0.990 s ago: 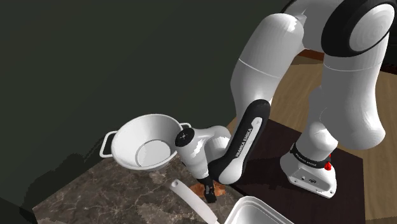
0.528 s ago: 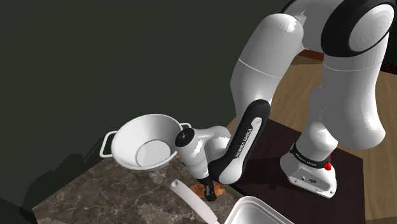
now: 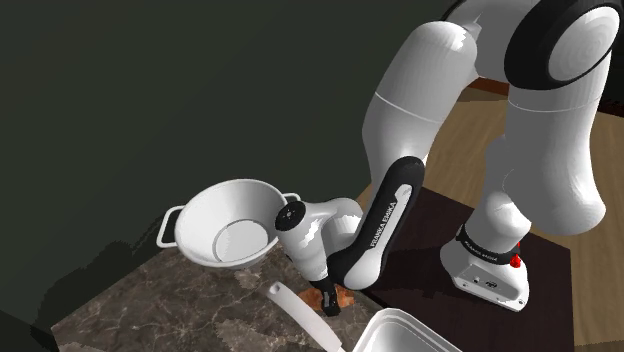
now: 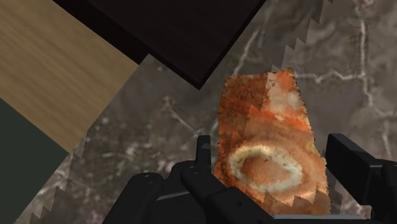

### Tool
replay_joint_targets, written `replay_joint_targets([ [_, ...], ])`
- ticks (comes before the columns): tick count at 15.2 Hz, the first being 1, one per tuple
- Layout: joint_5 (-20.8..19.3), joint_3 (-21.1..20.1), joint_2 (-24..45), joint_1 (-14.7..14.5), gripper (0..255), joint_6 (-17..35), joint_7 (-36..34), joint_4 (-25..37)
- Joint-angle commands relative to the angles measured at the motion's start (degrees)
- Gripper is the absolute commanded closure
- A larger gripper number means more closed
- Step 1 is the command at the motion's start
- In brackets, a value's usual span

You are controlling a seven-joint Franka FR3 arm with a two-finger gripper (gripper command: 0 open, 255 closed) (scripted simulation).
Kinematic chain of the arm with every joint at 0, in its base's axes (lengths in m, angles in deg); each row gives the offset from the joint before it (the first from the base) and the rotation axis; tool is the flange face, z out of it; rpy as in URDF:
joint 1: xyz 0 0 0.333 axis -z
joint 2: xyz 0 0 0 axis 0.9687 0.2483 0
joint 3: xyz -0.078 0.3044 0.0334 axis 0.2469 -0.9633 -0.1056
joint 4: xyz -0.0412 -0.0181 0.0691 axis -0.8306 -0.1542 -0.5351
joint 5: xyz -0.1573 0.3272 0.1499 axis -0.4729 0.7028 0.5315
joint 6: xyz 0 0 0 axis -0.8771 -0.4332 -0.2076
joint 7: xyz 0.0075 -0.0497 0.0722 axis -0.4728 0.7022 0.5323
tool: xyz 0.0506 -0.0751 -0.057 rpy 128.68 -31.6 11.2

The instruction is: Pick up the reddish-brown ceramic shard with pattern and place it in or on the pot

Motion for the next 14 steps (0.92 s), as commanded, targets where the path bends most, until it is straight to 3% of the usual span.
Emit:
replay_joint_targets([
  [1, 0.24, -0.2, -0.8, 0.11, 255, -0.63, 0.13, -0.19],
  [14, 3.42, -1.98, -11.52, 1.32, 255, -9.97, 1.75, -1.36],
])
